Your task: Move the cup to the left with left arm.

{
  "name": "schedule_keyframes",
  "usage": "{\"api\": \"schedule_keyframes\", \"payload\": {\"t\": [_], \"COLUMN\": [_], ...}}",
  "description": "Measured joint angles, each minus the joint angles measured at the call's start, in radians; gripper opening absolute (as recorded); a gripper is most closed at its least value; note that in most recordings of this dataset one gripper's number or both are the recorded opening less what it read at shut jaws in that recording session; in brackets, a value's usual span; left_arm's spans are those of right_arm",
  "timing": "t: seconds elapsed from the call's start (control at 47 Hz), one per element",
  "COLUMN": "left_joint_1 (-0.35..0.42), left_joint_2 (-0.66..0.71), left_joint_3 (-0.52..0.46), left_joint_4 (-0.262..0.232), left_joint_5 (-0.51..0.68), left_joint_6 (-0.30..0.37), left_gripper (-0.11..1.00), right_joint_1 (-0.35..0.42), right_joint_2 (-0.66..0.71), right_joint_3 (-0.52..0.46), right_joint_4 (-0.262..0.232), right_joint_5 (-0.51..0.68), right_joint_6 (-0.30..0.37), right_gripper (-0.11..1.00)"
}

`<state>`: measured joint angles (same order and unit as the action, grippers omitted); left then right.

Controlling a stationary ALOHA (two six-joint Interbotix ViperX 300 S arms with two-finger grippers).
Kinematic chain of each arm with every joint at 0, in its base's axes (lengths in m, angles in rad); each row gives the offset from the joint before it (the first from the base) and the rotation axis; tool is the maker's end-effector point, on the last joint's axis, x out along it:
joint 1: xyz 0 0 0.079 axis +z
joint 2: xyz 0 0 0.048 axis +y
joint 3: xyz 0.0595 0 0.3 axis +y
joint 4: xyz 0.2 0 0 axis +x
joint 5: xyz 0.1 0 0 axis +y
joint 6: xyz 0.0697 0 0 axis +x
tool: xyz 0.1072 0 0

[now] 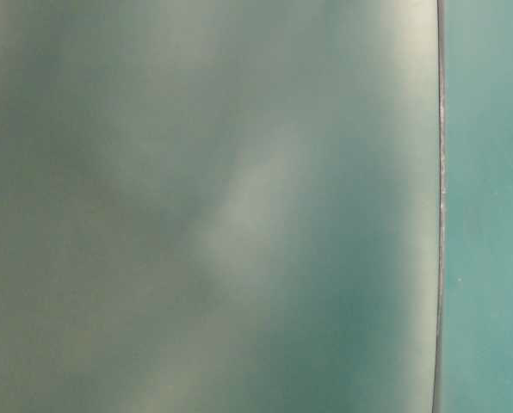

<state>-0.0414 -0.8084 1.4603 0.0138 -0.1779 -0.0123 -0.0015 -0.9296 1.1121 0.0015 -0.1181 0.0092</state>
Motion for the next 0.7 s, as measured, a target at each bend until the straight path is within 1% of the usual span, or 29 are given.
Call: {"api": "schedule_keyframes", "payload": {"t": [0.702], "left_joint_1": [0.012], "left_joint_2": [0.002], "left_joint_3": [0.000], "left_joint_4": [0.000], "left_joint_5": [0.000], "left_joint_6": [-0.006], "left_gripper": [0.67], "right_joint_1": [-0.002], "right_joint_2": [0.000], "right_joint_3": [0.000], "right_joint_4": [0.002], "right_joint_5": [0.009], "right_joint_6": [0.000], "right_gripper": [0.00]}}
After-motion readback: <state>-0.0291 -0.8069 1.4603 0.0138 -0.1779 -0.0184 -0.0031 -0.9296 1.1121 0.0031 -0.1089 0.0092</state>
